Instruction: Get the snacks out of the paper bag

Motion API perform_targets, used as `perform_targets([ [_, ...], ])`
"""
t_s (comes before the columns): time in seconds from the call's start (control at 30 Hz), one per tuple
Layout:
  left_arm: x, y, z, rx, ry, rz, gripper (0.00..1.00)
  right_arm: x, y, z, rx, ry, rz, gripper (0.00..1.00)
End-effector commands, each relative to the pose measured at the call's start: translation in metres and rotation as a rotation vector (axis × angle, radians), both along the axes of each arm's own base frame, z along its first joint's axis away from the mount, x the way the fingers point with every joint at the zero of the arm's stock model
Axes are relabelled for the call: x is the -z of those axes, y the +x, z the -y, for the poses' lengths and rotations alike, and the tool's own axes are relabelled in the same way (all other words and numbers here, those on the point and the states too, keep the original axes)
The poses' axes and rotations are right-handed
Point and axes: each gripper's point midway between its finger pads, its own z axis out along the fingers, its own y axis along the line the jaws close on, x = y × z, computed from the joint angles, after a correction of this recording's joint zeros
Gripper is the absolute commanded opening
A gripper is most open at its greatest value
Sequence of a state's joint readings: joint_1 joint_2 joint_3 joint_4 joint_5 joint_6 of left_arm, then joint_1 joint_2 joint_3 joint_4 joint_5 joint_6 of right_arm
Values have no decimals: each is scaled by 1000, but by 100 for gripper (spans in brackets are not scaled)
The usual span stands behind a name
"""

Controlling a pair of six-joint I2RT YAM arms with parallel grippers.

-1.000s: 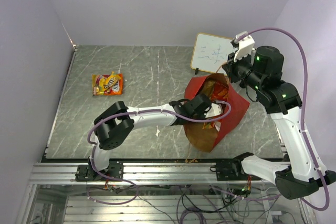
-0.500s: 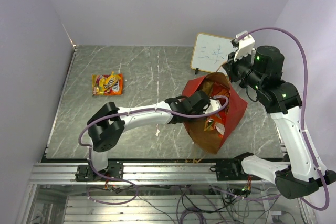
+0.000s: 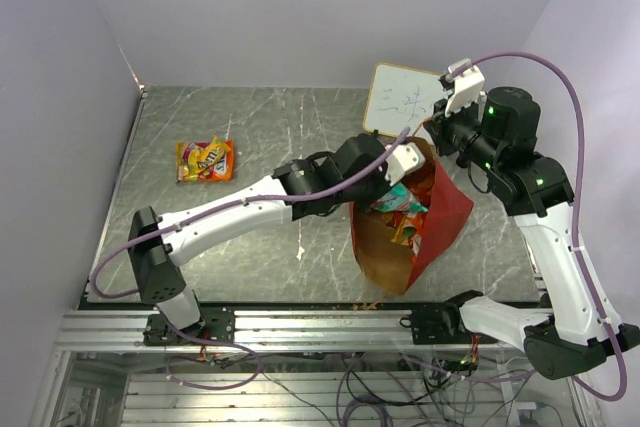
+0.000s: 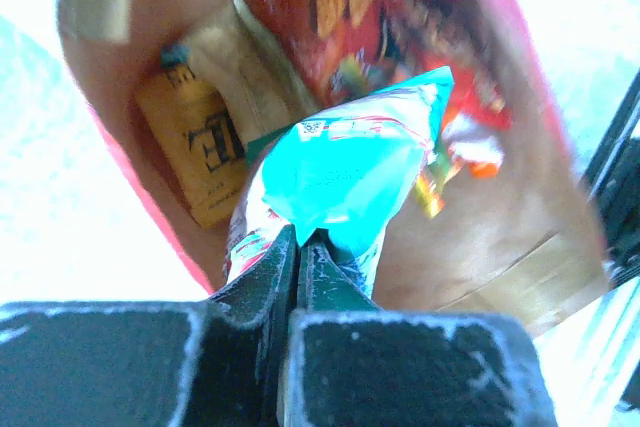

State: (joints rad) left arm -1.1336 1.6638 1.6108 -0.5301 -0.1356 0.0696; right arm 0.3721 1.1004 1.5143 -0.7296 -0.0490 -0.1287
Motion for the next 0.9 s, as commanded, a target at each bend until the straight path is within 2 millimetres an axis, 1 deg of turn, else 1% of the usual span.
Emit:
perform_targets([
  [0.0,-80,-6,8,0,-227,10,7,-42,5,-2,-7,44,155,0],
  [0.13,-118,-4,-5,-39,-300,23,7,-41,9,-2,-10,27,149,0],
  [0.2,-134,-8,-15,-30,-334,19,7,-40,9,-3,-18,25,146,0],
  [0.3,-157,-10,-39,-60,-368,26,7,-39,10,-4,-18,26,146,0],
  [0.4,-176,-5,-77,-163,-406,40,7,-38,13,-4,-15,24,147,0],
  [0.43,-187,-1,-98,-238,-437,65,7,-38,15,-5,-12,24,152,0],
  [0.47,-195,2,-116,-301,-459,90,7,-37,17,-5,-8,26,154,0],
  [0.53,-208,10,-150,-433,-505,143,7,-36,20,-7,-9,32,147,0],
  [0.6,-216,17,-182,-566,-531,194,7,-34,20,-11,-30,35,136,0],
  [0.67,-211,24,-210,-711,-508,234,7,-30,20,-13,-43,33,123,0],
  [0.7,-204,28,-222,-777,-476,255,7,-28,20,-13,-43,33,120,0],
  [0.73,-196,32,-230,-827,-436,272,7,-27,19,-13,-42,33,118,0],
  [0.87,-151,47,-267,-1074,-286,312,7,-28,18,-10,-33,28,128,0],
])
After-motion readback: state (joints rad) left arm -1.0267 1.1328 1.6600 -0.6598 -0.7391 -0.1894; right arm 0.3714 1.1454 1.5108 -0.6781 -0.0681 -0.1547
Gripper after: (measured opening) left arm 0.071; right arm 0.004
